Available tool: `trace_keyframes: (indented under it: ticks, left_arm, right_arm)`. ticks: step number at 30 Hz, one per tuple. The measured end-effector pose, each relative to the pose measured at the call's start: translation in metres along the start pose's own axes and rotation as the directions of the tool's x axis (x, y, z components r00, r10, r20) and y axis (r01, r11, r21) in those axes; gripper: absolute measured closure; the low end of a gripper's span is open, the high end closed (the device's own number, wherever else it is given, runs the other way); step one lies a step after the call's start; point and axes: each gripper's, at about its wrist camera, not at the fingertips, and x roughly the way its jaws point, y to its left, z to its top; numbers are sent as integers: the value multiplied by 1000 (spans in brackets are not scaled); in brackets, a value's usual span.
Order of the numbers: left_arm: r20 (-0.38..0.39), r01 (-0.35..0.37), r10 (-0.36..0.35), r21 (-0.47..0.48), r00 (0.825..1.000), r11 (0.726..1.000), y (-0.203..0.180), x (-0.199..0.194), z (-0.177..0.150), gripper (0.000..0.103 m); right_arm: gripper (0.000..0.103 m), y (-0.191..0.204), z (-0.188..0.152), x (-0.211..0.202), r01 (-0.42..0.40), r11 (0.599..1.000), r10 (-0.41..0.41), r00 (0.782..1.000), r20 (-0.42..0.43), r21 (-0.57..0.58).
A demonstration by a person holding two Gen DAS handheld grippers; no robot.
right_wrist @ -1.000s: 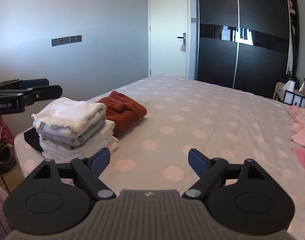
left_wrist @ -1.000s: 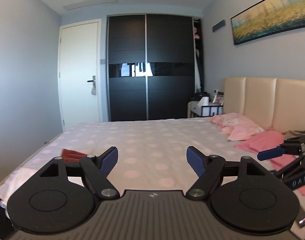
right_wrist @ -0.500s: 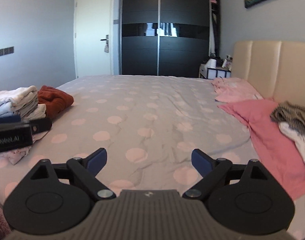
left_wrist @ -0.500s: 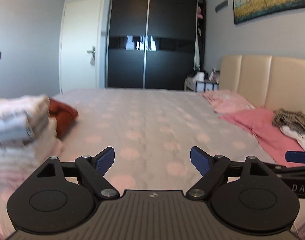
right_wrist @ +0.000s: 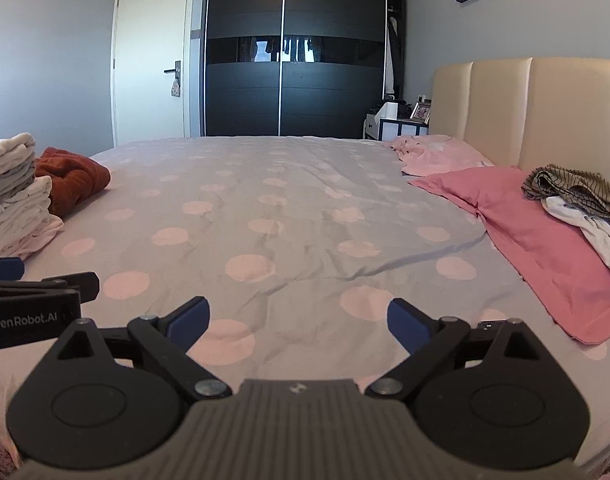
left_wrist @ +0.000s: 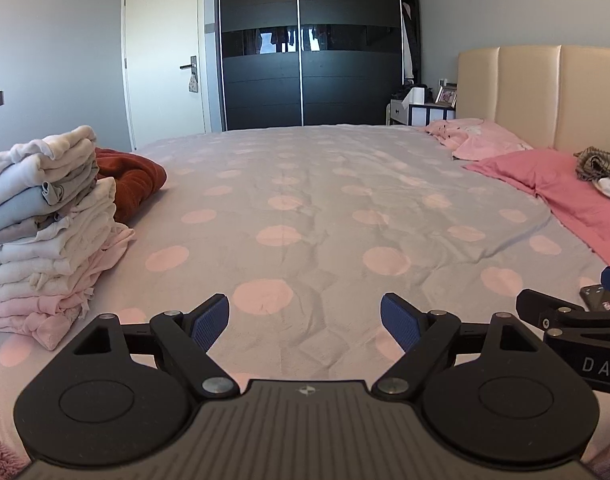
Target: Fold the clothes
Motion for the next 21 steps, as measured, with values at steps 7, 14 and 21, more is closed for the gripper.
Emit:
trace_keyframes:
  ticks: [7, 14, 21]
  left_arm:
    - [-96, -1, 1, 2, 995, 1000, 1, 32, -7, 20]
    - [-136, -5, 5, 2, 991, 1000, -1, 46, -10, 20]
    - [-145, -10, 12, 19, 989, 1000, -5, 46, -11, 20]
  right_arm:
    - [6, 12, -2, 29, -22, 999, 20, 998, -65, -37]
    - [6, 12, -11, 45, -20, 999, 14, 993, -116, -49]
    - [6, 9, -11, 43, -27, 999, 23, 993, -115, -35]
